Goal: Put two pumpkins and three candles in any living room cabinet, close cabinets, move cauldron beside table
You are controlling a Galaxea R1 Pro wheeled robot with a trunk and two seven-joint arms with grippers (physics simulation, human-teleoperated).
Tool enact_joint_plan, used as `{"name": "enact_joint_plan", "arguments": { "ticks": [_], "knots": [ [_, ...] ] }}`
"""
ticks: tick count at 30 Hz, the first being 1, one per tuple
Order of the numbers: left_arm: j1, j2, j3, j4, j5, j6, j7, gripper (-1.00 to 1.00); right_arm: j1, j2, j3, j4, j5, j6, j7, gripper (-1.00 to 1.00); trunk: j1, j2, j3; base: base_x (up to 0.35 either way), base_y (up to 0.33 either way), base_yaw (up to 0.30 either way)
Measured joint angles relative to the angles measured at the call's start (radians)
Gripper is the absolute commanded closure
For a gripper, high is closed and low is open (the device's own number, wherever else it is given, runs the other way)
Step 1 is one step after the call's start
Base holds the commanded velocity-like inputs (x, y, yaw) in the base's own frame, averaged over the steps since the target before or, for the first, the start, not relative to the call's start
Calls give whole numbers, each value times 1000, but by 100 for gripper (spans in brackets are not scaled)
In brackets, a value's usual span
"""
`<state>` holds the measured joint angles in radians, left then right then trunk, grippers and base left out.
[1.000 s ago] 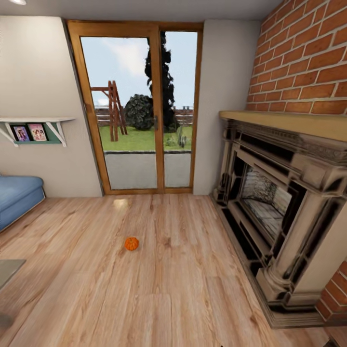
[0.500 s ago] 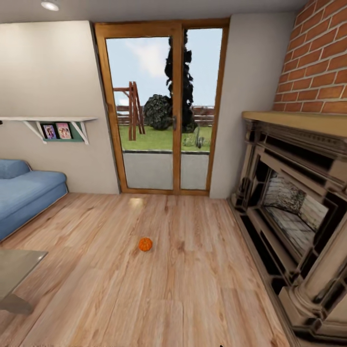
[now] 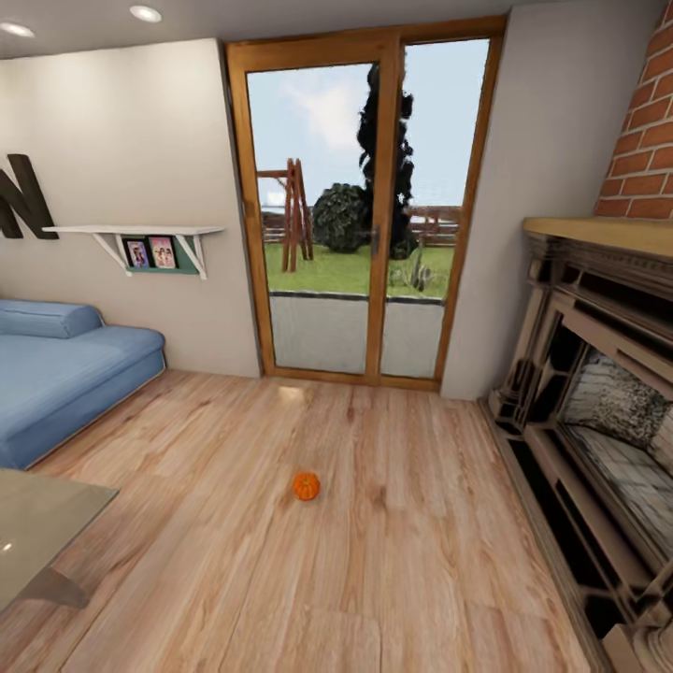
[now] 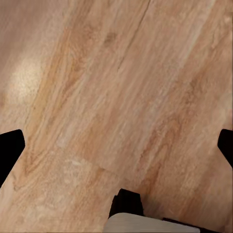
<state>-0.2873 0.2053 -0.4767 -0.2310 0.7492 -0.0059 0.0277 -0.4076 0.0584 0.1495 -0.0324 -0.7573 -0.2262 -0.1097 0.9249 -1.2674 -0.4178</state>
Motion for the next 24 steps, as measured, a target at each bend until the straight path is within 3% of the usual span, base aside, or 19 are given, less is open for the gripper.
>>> {"name": "enact_joint_plan", "arguments": {
  "ticks": [2,4,7,11,14,18,24],
  "knots": [
    [-7,-1,-1,-56,-23,1,16,-100,0,1,69,-3,10,2,-91,-100,0,0,0,202,-79,8],
    [-13,-7,0,-113,-72,-4,75,-100,-1,2,153,-17,26,3,-165,-100,0,0,0,114,-54,4],
    [-15,-11,4,-157,-109,-22,134,-100,0,4,203,-48,33,1,-208,-100,0,0,0,47,-22,2],
    [-15,-21,7,-168,-110,-102,162,-100,0,4,223,-63,35,-8,-218,-100,0,0,0,12,-6,0],
    [-14,-41,2,-150,-114,-130,170,-100,0,5,226,-66,36,-24,-215,-100,0,0,0,3,-1,0],
    [-12,-82,0,-15,-121,-145,167,-100,0,4,228,-68,36,-52,-202,-100,0,0,0,0,0,0],
    [-2,-90,3,88,-109,-141,165,-100,0,3,227,-67,33,-74,-148,-100,0,0,0,0,0,15]
  ]
}}
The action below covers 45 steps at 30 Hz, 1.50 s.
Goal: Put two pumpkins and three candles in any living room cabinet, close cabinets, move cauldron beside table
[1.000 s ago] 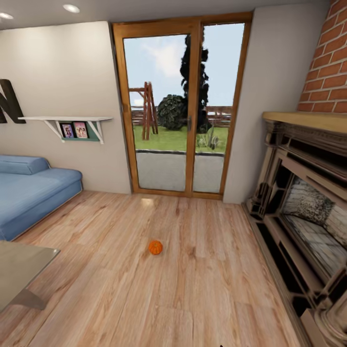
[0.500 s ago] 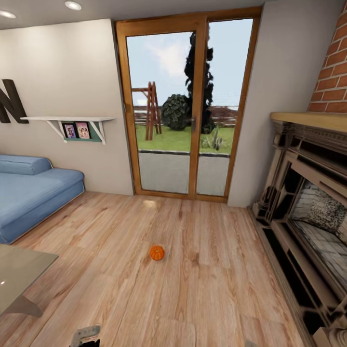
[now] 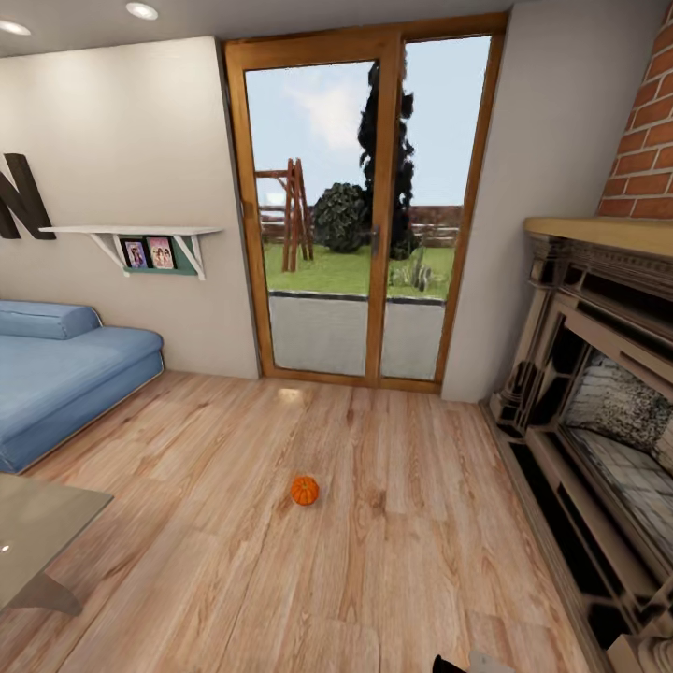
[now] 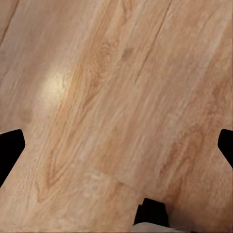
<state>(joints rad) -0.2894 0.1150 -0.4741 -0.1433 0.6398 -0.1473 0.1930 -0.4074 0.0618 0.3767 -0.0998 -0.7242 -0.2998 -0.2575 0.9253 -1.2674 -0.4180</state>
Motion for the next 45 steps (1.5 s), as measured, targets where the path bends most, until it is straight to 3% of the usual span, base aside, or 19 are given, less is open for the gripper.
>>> {"name": "enact_joint_plan", "arguments": {
  "ticks": [3,7,19,45],
  "knots": [
    [3,1,0,90,2,-2,0,-100,-1,0,-2,0,-7,-1,7,-100,0,0,-1,0,0,116],
    [19,-1,-1,121,2,-5,0,-100,0,1,-3,0,-11,0,13,-100,0,0,-5,0,0,166],
    [35,-6,-1,129,1,-6,-2,-100,0,1,-3,0,-13,-1,18,-100,0,0,-18,0,0,144],
    [35,-6,-1,129,2,-7,-2,-100,0,1,-3,0,-12,-2,18,-100,0,0,-14,0,0,-41]
  ]
}}
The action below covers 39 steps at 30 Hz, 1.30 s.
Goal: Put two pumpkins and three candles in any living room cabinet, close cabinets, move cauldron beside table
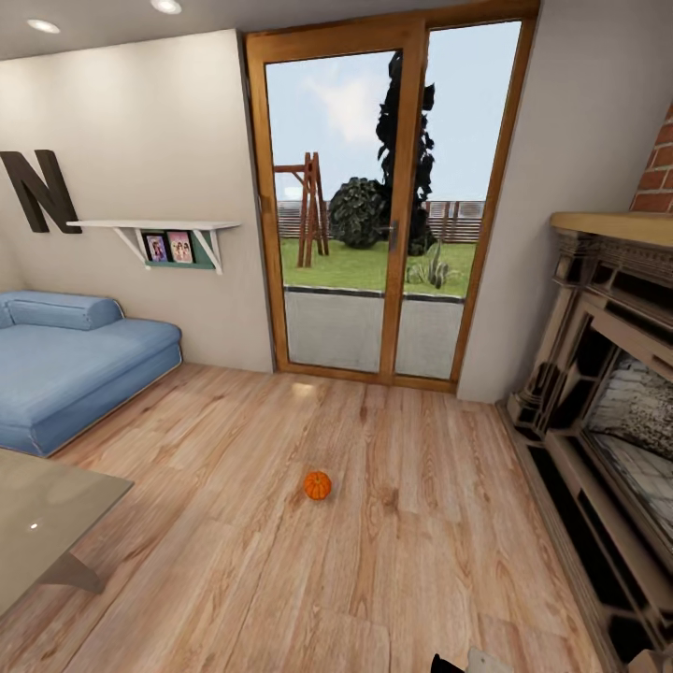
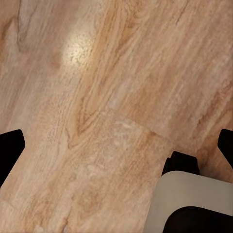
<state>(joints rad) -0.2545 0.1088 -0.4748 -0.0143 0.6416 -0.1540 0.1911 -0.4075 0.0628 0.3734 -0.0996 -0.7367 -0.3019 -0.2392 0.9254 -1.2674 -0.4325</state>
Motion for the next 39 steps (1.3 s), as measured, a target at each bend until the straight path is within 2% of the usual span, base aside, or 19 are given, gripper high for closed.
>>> {"name": "enact_joint_plan", "arguments": {
  "ticks": [21,27,39],
  "knots": [
    [0,0,0,0,0,0,0,-100,0,0,0,0,0,1,0,-100,0,0,-8,0,0,0],
    [0,0,-4,-5,-14,-10,-2,-100,0,0,0,0,0,1,0,-100,0,0,-8,4,0,0],
    [-1,-3,-2,-20,-12,-12,-6,-100,0,0,0,0,0,1,0,-100,-1,0,-8,282,0,0]
  ]
}}
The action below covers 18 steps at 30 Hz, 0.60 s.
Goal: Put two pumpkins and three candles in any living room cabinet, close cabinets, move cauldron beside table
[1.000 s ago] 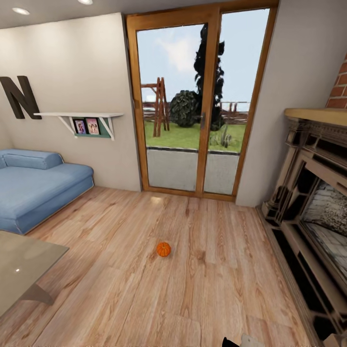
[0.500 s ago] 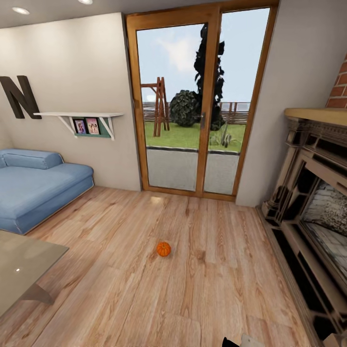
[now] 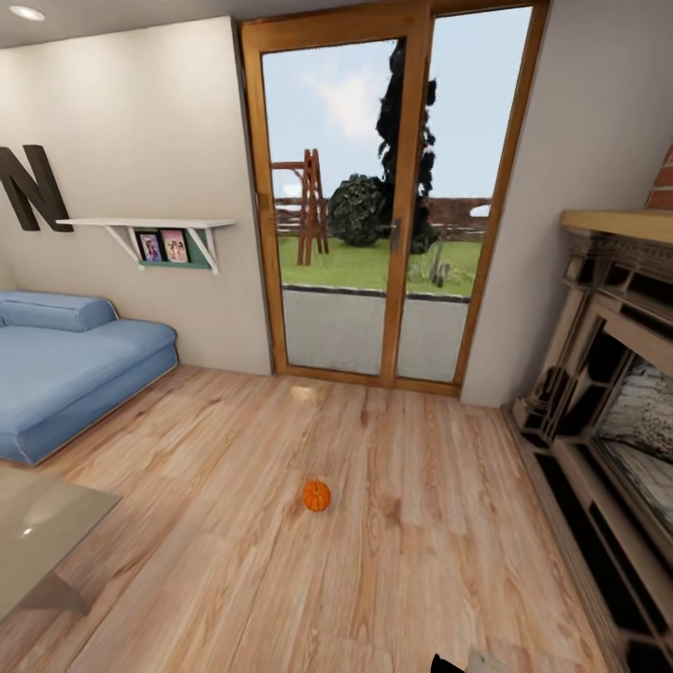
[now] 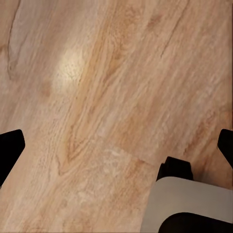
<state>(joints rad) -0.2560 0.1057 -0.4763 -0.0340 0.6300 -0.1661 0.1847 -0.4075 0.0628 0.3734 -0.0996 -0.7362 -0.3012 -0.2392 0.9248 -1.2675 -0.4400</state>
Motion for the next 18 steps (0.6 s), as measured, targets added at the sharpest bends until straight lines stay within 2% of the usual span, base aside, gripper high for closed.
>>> {"name": "enact_joint_plan", "arguments": {
  "ticks": [18],
  "knots": [
    [0,0,-5,0,-4,0,0,-100,0,0,3,0,13,2,1,-100,0,0,0,305,0,0]
  ]
}}
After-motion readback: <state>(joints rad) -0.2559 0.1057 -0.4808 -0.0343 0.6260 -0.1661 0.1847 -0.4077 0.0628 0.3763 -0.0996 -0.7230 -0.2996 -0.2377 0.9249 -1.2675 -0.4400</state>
